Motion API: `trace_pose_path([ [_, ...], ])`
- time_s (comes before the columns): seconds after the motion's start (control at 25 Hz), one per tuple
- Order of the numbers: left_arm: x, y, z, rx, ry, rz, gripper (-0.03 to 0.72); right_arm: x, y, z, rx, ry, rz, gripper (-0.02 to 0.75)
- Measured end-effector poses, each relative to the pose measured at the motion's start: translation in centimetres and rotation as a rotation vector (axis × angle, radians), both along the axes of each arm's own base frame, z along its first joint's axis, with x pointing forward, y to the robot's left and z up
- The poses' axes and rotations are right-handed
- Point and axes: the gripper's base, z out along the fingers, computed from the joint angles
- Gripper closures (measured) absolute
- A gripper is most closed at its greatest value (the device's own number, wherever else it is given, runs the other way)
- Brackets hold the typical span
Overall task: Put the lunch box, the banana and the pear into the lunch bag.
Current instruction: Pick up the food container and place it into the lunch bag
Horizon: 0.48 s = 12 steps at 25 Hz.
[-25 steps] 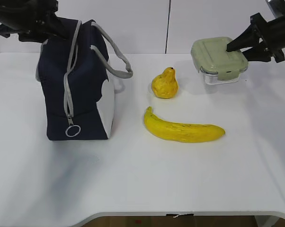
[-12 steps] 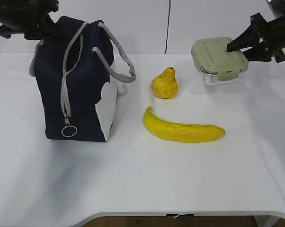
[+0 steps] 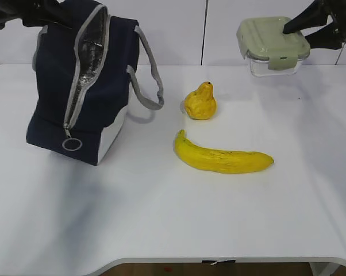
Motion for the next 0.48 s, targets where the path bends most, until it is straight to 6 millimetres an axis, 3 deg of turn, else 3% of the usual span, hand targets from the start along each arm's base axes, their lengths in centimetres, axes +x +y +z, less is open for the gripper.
trace_pose_path([
  [0.28, -1.4, -1.9, 1.4, 0.060, -0.015, 0.018, 0.693, -1.2, 1.6, 3.2, 0.027, -0.010, -0.017, 0.349],
  [0.48, -1.8, -3.3, 1.6, 0.040, -0.010, 0.011, 0.693, -1.2, 5.9, 3.8, 0.039, 0.003, 0.061, 0.350],
])
